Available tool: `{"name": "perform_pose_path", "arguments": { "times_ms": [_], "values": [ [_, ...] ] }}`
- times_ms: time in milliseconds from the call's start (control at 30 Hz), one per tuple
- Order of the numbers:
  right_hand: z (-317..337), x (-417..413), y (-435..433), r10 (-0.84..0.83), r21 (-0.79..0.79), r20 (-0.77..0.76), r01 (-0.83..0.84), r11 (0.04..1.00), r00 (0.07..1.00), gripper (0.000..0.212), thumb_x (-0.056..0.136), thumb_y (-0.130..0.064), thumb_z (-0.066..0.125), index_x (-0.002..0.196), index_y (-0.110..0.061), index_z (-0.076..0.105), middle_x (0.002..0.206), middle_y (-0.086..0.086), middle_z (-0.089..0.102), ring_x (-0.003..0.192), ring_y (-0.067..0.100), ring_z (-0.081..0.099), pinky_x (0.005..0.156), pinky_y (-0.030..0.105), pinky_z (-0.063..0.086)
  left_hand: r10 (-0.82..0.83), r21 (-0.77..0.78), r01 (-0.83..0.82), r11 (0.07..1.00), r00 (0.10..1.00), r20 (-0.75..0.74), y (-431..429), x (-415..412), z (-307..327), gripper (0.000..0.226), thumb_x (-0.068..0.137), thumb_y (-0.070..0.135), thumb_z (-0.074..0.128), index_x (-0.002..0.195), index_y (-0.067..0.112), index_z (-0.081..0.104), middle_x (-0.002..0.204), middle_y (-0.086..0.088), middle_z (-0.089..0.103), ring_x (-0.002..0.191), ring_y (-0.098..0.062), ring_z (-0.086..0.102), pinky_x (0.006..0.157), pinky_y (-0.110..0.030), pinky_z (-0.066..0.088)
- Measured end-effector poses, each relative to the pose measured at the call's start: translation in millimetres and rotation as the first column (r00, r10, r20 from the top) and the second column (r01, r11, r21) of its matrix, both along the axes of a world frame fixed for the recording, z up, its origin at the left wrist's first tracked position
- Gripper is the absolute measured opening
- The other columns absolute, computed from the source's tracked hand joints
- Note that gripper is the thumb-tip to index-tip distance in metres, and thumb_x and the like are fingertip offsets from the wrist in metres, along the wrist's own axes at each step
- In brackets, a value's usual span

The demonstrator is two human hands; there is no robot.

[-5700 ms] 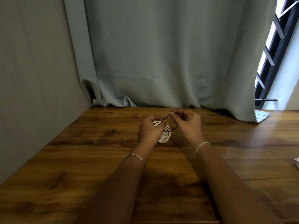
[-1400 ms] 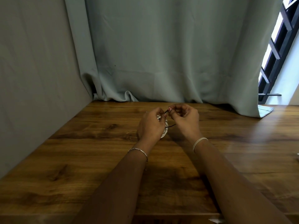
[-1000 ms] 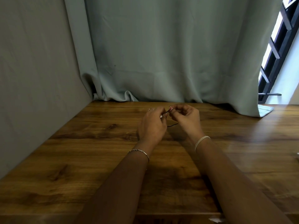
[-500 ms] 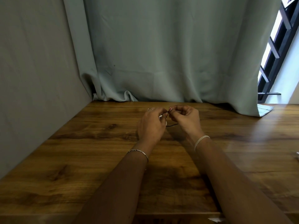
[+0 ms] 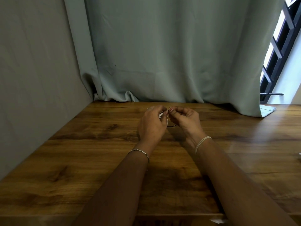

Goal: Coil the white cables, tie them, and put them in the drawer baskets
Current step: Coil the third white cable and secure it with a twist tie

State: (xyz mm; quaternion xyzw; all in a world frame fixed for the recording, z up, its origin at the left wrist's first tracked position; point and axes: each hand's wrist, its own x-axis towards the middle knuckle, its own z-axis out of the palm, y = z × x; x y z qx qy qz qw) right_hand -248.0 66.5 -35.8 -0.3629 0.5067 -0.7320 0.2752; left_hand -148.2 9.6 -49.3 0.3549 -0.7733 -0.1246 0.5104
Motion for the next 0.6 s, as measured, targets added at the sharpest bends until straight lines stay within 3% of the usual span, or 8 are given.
{"name": "perform_pose_path", "arguments": {
  "times_ms": [100, 200, 300, 367, 500, 600],
  "values": [
    [-0.5, 1.6, 0.6, -0.008, 0.006, -0.070, 0.009, 1.000, 0.997, 0.010, 0.084, -0.004, 0.070, 0.093, 0.001, 0.070, 0.086, 0.011, 0.071, 0.076, 0.011, 0.067, 0.072, 0.021, 0.055, -0.006, 0.004, 0.006, 1.000, 1.000, -0.014, 0.2, -0.1, -0.1, 0.010, 0.093, 0.029, 0.058, 0.098, 0.026, 0.066, 0.099, 0.007, 0.065, 0.089, -0.007, 0.053, 0.060, -0.025, 0.034],
    [2.0, 1.8, 1.3, -0.032, 0.004, -0.085, 0.033, 0.999, 0.996, 0.009, 0.084, -0.003, 0.070, 0.092, -0.001, 0.070, 0.081, 0.006, 0.070, 0.069, 0.004, 0.066, 0.062, 0.014, 0.051, -0.053, 0.063, 0.056, 0.996, 0.997, -0.060, -0.3, -1.5, -0.3, 0.008, 0.092, 0.030, 0.060, 0.097, 0.027, 0.067, 0.099, 0.008, 0.067, 0.089, -0.007, 0.055, 0.060, -0.024, 0.039],
    [5.5, -1.1, 3.1, -0.034, 0.012, -0.029, 0.035, 0.999, 0.999, 0.008, 0.085, -0.008, 0.070, 0.093, -0.004, 0.071, 0.079, 0.005, 0.071, 0.069, 0.008, 0.066, 0.059, 0.016, 0.051, -0.171, 0.230, 0.209, 0.950, 0.970, -0.174, -1.5, -3.7, 1.5, 0.004, 0.091, 0.030, 0.064, 0.088, 0.032, 0.064, 0.091, 0.011, 0.068, 0.087, -0.008, 0.062, 0.069, -0.032, 0.053],
    [7.8, -2.7, 5.4, -0.018, 0.017, -0.027, 0.019, 1.000, 0.999, 0.014, 0.087, -0.007, 0.067, 0.098, 0.001, 0.069, 0.079, 0.006, 0.069, 0.060, 0.002, 0.065, 0.054, 0.013, 0.049, -0.241, 0.323, 0.327, 0.888, 0.929, -0.280, -3.1, -3.9, 2.2, 0.013, 0.089, 0.025, 0.067, 0.081, 0.033, 0.062, 0.085, 0.011, 0.067, 0.086, -0.011, 0.065, 0.078, -0.039, 0.057],
    [8.9, -7.1, 6.7, -0.005, 0.018, -0.144, 0.007, 1.000, 0.990, 0.014, 0.086, -0.003, 0.067, 0.099, 0.004, 0.068, 0.078, 0.005, 0.067, 0.057, -0.003, 0.062, 0.060, 0.013, 0.050, -0.277, 0.415, 0.451, 0.790, 0.867, -0.415, -7.9, -2.3, 0.5, 0.014, 0.085, 0.020, 0.071, 0.077, 0.031, 0.066, 0.091, -0.003, 0.071, 0.092, -0.026, 0.068, 0.085, -0.051, 0.055],
    [9.1, -8.5, 6.0, -0.015, 0.028, -0.246, 0.023, 0.999, 0.969, 0.006, 0.085, 0.001, 0.067, 0.091, 0.001, 0.067, 0.075, 0.003, 0.066, 0.059, -0.004, 0.062, 0.057, 0.010, 0.047, -0.292, 0.415, 0.463, 0.783, 0.863, -0.413, -8.6, -1.8, 0.9, 0.013, 0.086, 0.016, 0.071, 0.080, 0.027, 0.067, 0.092, -0.005, 0.071, 0.092, -0.026, 0.068, 0.085, -0.046, 0.056]
  ]
}}
